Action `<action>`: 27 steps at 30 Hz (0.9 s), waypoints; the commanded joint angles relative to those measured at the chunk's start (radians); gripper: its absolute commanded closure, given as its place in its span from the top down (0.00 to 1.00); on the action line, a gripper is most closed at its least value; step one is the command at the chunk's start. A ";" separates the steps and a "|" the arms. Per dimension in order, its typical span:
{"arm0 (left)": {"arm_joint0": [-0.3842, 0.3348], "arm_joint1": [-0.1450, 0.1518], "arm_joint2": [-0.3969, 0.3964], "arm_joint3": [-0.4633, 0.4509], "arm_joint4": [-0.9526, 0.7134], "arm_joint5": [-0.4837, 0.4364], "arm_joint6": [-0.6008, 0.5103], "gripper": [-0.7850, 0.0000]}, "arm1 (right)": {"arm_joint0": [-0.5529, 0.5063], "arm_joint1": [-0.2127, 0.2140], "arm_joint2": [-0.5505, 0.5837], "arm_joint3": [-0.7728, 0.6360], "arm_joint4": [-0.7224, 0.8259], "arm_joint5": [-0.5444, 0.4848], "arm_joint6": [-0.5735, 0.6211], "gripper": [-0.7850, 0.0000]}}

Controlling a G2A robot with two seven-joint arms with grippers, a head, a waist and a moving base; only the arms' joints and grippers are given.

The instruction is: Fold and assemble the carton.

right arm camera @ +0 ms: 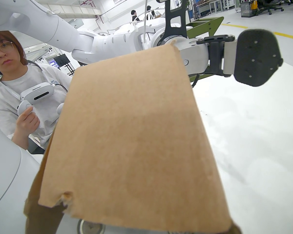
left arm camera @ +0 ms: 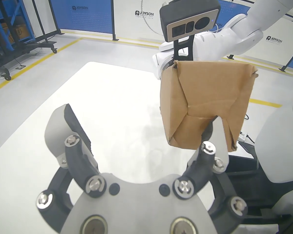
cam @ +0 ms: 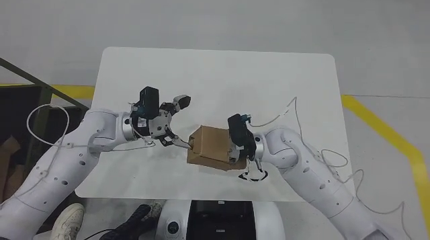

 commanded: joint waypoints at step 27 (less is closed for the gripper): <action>0.060 -0.022 -0.100 0.011 -0.002 -0.008 0.004 1.00 | -0.011 0.001 0.022 -0.010 -0.003 0.011 0.026 0.00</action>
